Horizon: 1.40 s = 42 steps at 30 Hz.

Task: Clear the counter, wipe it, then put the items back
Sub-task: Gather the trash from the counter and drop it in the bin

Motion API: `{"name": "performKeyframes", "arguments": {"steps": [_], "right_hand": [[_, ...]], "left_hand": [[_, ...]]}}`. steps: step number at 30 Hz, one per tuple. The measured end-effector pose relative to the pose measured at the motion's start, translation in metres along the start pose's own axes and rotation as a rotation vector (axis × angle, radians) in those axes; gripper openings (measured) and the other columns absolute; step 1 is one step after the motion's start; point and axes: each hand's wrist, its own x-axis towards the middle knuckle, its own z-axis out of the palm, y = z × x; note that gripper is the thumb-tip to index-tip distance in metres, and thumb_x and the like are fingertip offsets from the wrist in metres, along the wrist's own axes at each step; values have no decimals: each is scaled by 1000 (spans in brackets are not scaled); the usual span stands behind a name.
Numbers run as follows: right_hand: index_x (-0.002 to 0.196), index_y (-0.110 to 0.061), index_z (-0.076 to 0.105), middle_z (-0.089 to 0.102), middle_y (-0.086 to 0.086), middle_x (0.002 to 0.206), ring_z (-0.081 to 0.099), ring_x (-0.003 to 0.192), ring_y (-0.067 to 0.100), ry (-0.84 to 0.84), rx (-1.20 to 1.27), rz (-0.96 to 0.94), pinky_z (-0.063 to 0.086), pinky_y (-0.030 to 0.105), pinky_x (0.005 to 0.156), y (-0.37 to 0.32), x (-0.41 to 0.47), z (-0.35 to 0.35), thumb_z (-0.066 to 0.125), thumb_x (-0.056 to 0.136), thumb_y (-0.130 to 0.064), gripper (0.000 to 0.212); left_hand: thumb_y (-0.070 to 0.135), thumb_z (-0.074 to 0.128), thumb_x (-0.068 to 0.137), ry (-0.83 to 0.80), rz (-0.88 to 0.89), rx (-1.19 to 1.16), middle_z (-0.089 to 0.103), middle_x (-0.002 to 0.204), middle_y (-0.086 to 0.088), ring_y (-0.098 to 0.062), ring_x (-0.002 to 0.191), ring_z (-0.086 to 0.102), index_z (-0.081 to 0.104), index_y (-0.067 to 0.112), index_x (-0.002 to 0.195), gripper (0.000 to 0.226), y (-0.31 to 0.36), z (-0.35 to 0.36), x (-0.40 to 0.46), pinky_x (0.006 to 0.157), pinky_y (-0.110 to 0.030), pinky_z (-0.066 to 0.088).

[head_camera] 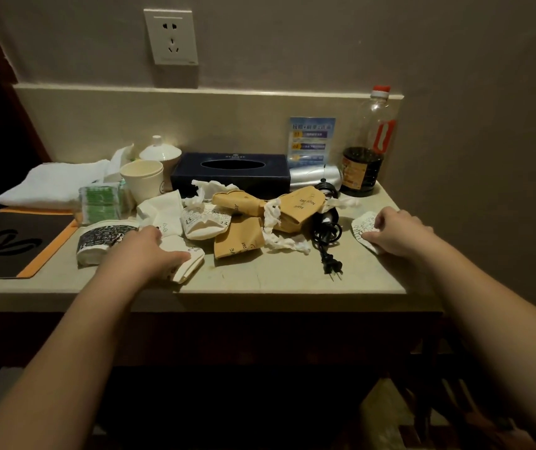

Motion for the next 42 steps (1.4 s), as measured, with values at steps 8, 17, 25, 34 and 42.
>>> {"name": "performKeyframes", "arguments": {"steps": [8, 17, 25, 34, 42], "right_hand": [[130, -26, 40, 49, 10, 134, 46, 122, 31, 14, 71, -46, 30, 51, 102, 5, 1, 0, 63, 83, -54, 60], [145, -20, 30, 47, 10, 139, 47, 123, 29, -13, 118, -161, 39, 49, 102, 14, 2, -8, 67, 83, -45, 76], [121, -20, 57, 66, 0, 111, 59, 88, 12, -137, 203, -346, 45, 27, 69, 14, 4, -45, 66, 87, -37, 39], [120, -32, 55, 58, -14, 113, 57, 102, 8, -292, 353, -568, 44, 27, 85, 7, 4, -67, 64, 85, -43, 38], [121, -20, 60, 67, -1, 113, 61, 108, 17, -456, 544, -472, 45, 34, 97, -8, 32, -53, 67, 82, -33, 42]], "left_hand": [[57, 72, 75, -74, -109, 35, 50, 140, -13, -30, 123, 49, 44, 7, 139, 86, 13, -10, -5, 90, -36, 44], [45, 66, 86, -48, -213, -53, 58, 128, -15, -29, 108, 55, 56, 2, 130, 62, 11, -13, -5, 86, -35, 45], [36, 68, 87, -12, -238, -553, 67, 99, -16, -35, 93, 62, 65, 5, 103, 35, -8, -13, -10, 86, -48, 49], [32, 60, 94, 59, -240, -916, 68, 79, -11, -25, 66, 61, 62, 8, 98, 25, -20, -7, -31, 60, -29, 40], [20, 59, 94, 20, -275, -1235, 71, 74, -13, -19, 50, 68, 54, -4, 123, 38, -13, 5, -42, 40, -24, 51]]}}
